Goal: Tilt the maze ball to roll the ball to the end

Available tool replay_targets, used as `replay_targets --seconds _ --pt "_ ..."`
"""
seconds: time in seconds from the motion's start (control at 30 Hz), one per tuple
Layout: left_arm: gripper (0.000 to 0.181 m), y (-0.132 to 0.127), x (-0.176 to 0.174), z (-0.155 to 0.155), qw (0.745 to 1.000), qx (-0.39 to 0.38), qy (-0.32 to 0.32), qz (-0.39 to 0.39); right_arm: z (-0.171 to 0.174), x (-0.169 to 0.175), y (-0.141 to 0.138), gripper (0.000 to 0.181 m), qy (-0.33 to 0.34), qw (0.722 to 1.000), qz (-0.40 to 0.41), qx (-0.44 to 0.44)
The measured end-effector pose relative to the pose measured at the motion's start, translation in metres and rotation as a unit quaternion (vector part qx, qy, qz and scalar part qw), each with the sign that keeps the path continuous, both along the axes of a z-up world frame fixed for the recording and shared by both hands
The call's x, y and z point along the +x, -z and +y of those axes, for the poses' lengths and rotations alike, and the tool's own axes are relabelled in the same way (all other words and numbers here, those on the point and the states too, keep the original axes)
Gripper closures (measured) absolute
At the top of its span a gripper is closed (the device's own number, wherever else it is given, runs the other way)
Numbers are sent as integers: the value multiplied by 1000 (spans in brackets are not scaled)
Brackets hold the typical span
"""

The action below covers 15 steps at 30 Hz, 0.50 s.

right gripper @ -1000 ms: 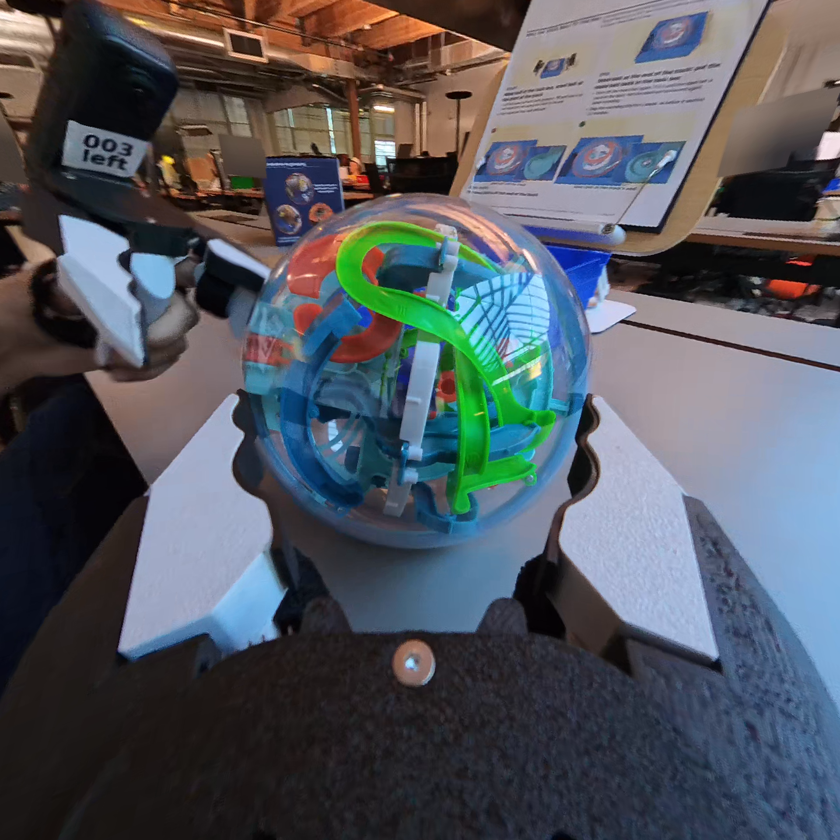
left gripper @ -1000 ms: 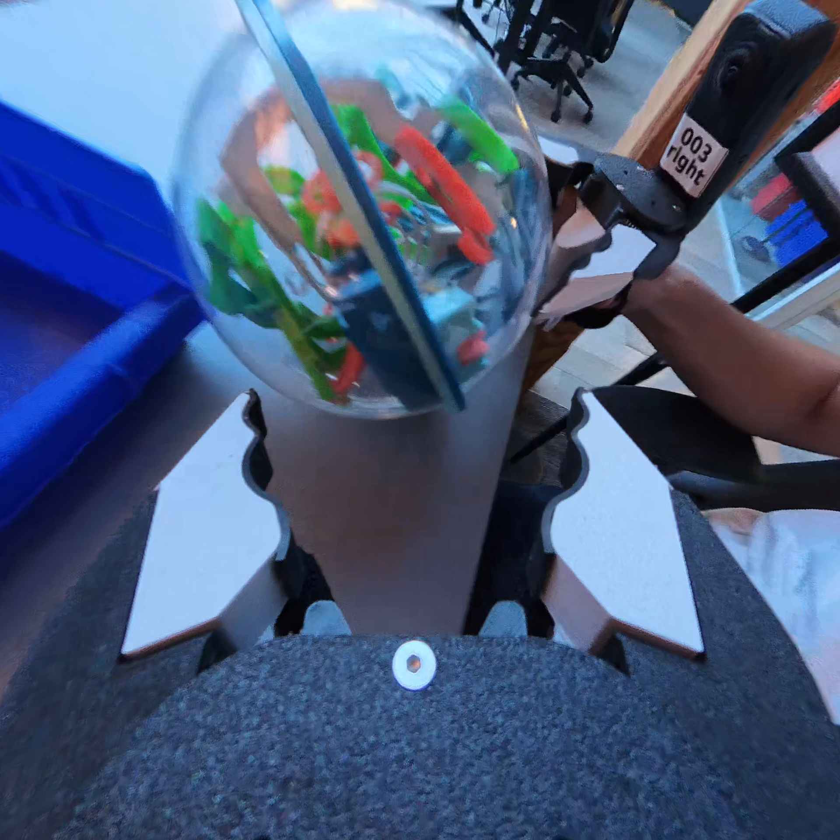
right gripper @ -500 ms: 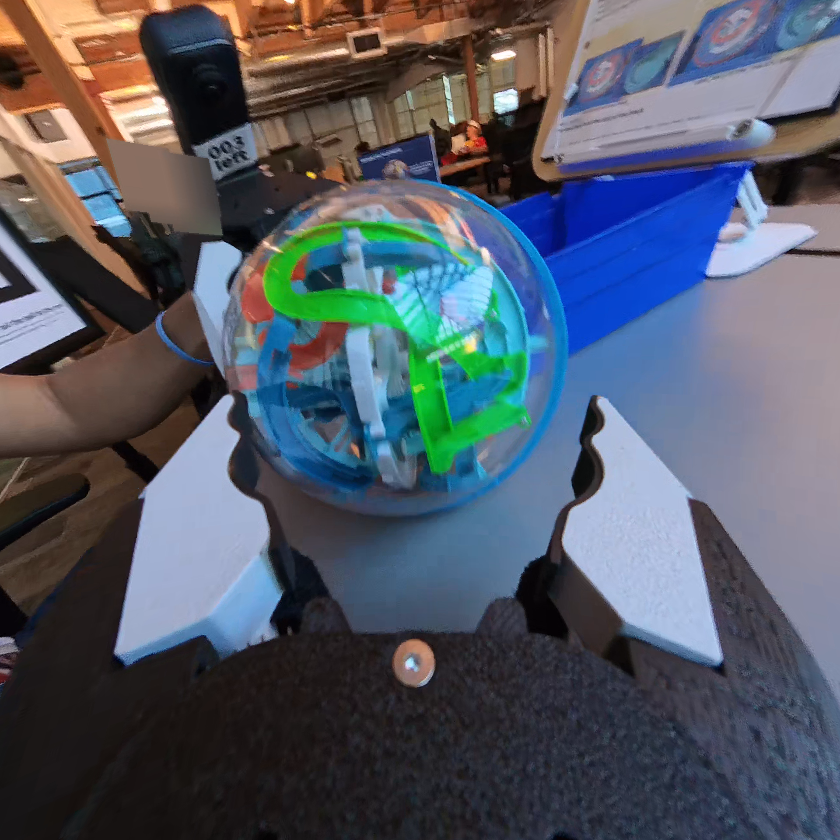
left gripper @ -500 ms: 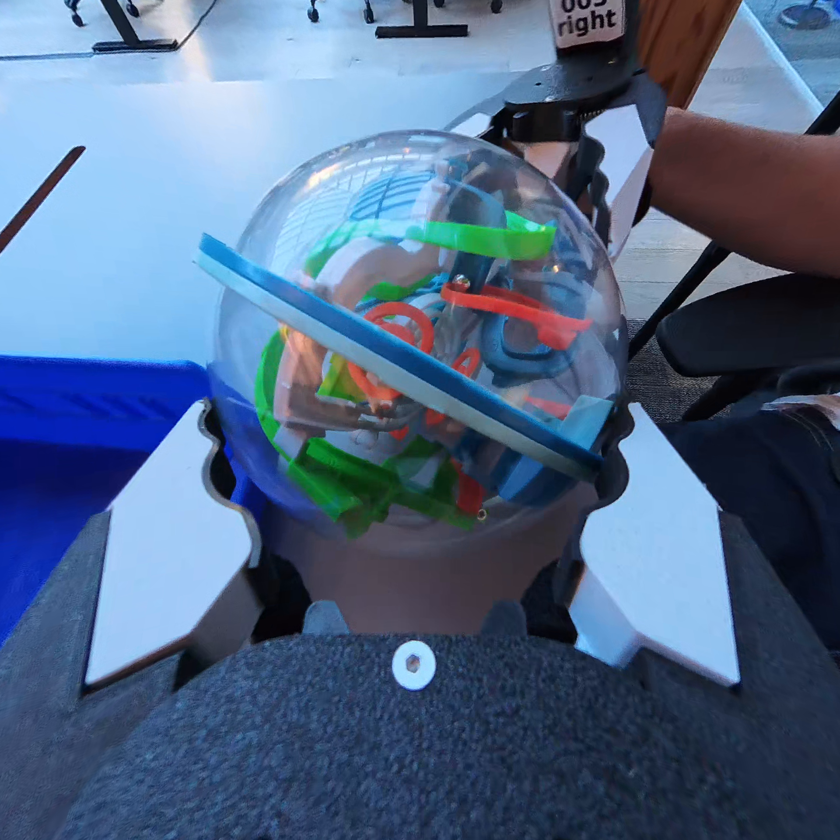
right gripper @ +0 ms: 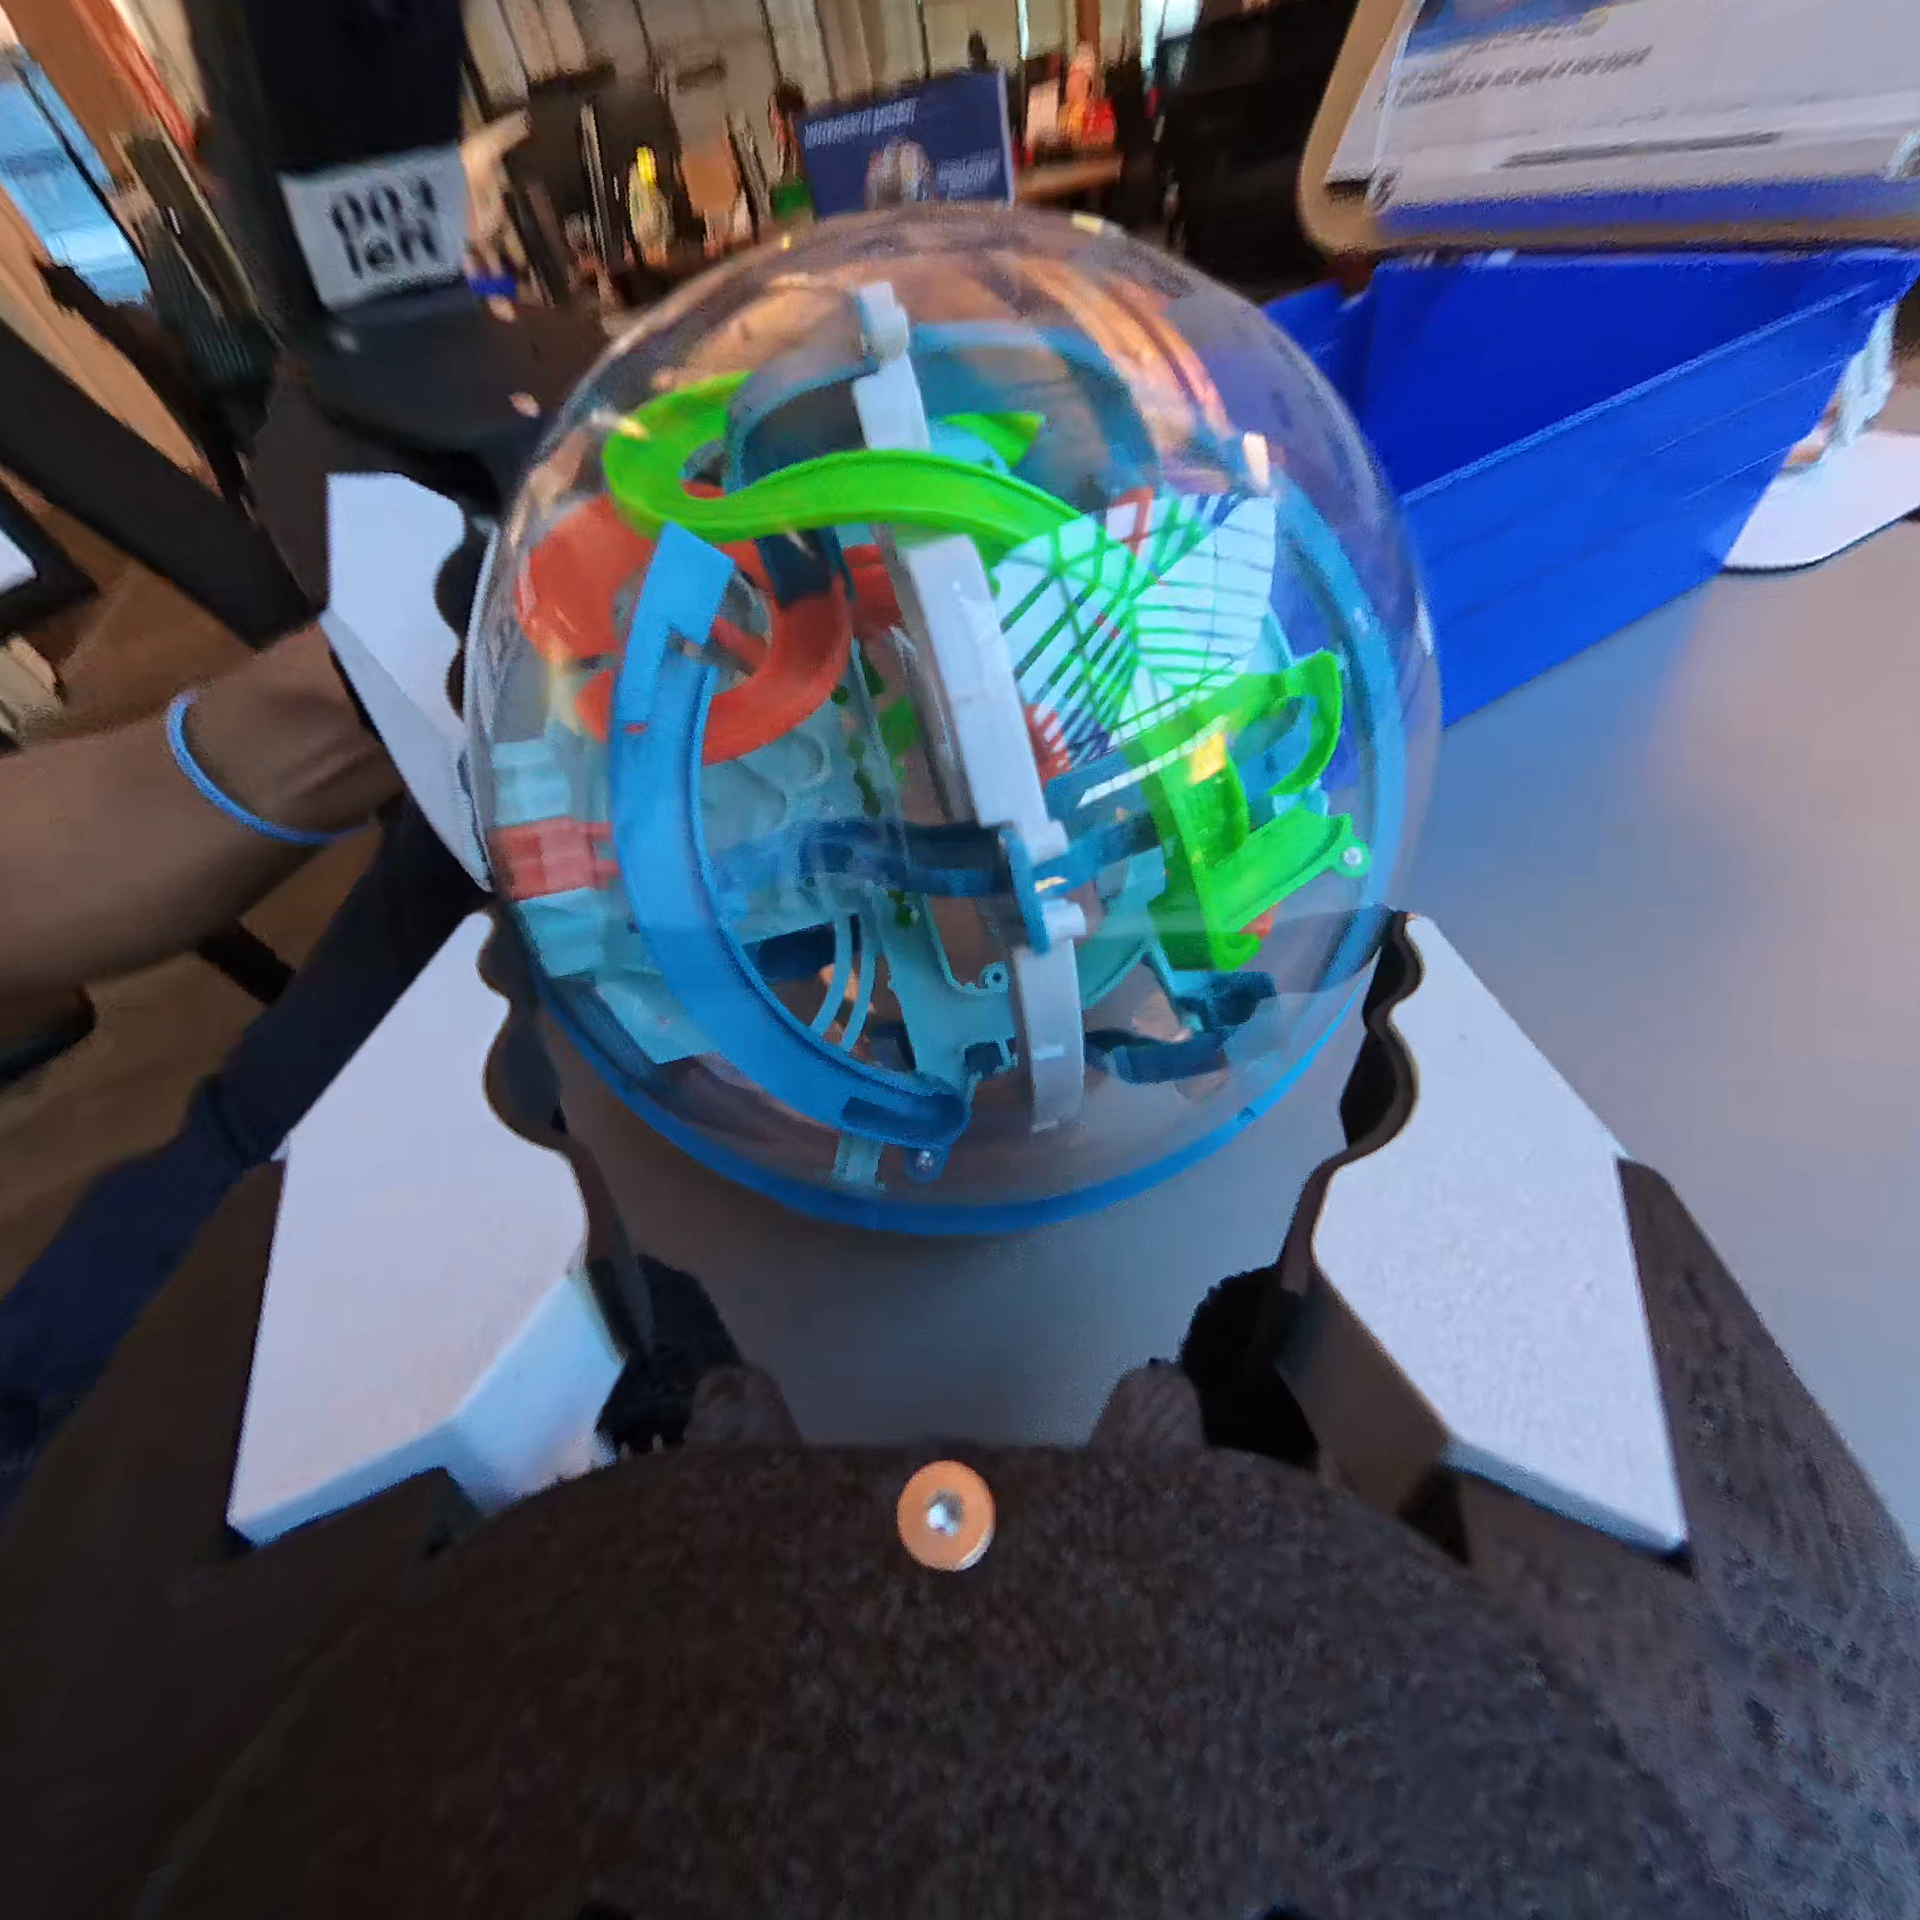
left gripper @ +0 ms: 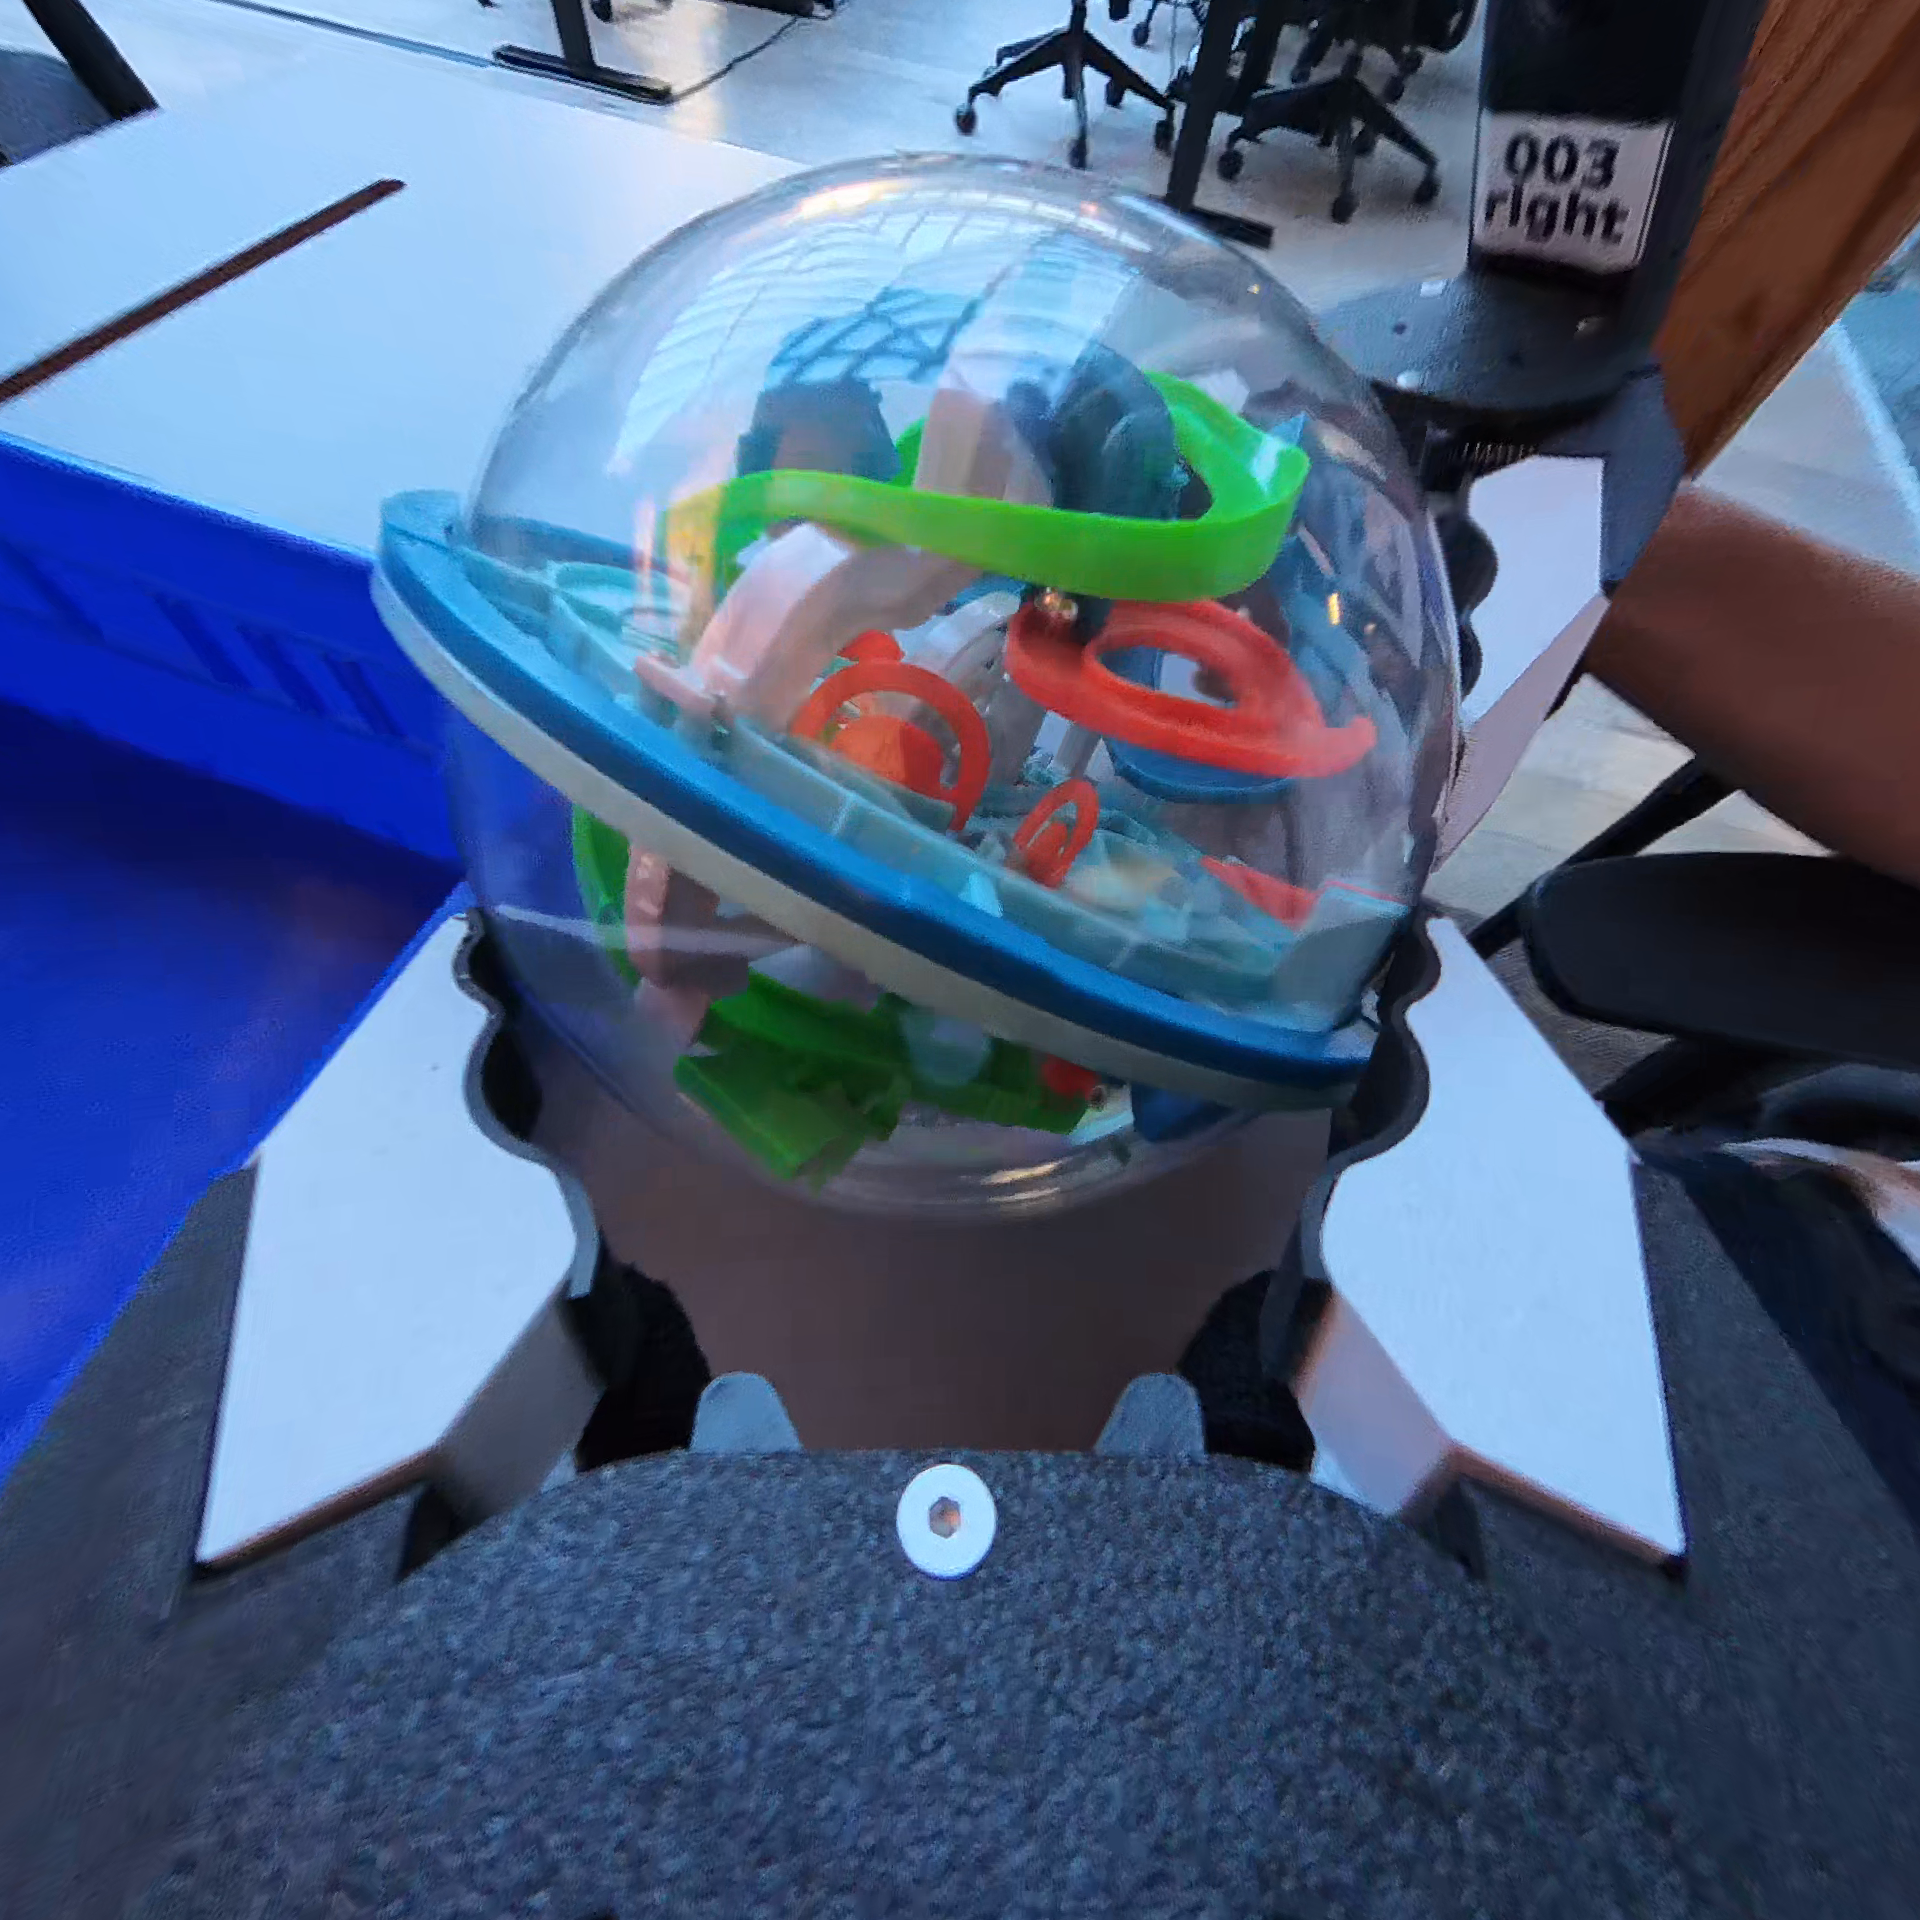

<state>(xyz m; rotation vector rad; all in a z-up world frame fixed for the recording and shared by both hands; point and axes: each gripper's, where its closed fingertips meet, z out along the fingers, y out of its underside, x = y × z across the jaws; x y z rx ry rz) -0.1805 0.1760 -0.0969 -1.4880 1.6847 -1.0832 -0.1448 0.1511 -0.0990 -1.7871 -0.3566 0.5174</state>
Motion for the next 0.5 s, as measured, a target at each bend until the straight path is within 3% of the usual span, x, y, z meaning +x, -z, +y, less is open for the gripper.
replay_targets --seconds 0.17,0.5 --pt "24 -4 -21 -11 1000 2 -14 -21 -11 -19 -6 30 -18 997 -66 -38" --pt "24 -20 -47 -23 985 -141 -17 -93 -12 -48 -53 30 -22 992 -122 -37"
